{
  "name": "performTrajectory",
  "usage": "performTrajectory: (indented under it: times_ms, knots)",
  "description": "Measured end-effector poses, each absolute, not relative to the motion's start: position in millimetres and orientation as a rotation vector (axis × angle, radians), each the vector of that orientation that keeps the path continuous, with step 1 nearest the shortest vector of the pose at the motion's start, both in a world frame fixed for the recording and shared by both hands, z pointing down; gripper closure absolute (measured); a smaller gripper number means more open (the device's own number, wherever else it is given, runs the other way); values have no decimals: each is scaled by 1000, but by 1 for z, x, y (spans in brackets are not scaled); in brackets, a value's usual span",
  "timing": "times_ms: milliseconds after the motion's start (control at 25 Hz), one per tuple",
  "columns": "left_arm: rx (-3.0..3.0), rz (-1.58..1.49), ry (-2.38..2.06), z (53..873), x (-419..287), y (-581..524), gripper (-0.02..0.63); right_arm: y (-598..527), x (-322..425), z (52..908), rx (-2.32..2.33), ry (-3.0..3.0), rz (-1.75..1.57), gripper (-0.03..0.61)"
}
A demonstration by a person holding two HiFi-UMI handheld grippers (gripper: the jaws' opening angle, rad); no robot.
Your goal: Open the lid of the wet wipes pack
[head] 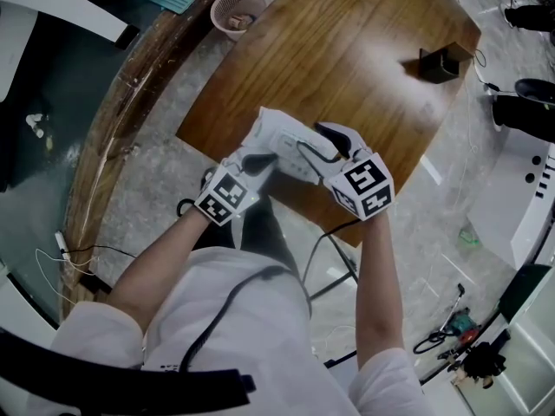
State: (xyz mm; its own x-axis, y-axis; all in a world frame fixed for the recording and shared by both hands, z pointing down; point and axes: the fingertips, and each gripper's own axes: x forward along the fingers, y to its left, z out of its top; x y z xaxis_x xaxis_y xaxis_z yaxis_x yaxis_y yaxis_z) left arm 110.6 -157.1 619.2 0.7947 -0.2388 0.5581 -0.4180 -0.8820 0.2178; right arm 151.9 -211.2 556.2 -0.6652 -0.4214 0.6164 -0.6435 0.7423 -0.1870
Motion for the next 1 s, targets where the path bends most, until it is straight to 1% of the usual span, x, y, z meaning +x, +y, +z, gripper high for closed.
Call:
performTrajectory:
  times_ms: [40,80,360,600,1000]
  knots:
    - [2653,762,-501,619,111,-157,609,-215,155,554,823,-2385,511,421]
    - [2653,763,-501,619,111,-157,609,-218,158,554,840,-2381,497,452]
    - [2649,769,-501,619,110,-158,609,-230,171,563,906,-2367,519,459]
    - [2638,767,-507,615,107,-157,609,-236,185,581,978,-2379,682,465]
    - [2674,653,-577,576,105,-172,609,-243,196,604,1052,-2374,874,466]
